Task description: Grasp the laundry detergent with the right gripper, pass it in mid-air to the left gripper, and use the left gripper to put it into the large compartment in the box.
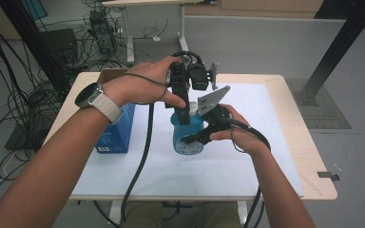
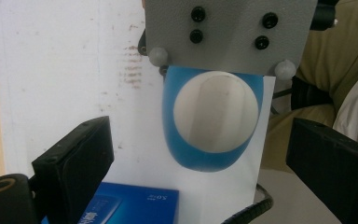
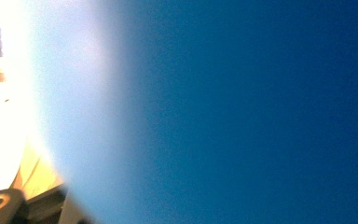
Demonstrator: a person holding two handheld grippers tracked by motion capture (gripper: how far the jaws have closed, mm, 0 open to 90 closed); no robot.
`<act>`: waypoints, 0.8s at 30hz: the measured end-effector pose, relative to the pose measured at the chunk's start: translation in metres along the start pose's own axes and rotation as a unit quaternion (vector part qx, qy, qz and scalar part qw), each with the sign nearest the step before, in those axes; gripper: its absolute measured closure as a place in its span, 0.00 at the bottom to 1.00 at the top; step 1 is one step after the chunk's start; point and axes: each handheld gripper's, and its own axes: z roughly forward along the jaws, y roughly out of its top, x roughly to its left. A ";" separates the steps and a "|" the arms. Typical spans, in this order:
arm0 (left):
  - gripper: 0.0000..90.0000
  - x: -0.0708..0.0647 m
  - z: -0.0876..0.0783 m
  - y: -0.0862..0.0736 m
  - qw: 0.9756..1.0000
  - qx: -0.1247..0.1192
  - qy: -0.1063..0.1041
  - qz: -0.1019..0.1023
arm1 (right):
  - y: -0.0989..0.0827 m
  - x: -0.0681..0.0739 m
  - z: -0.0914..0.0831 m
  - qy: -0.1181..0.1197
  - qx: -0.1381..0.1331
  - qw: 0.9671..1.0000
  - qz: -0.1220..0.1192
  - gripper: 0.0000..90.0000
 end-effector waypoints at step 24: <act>0.09 0.000 0.001 0.000 1.000 -0.001 0.002 -0.001 | 0.000 0.000 0.000 -0.001 -0.001 1.000 0.002 0.49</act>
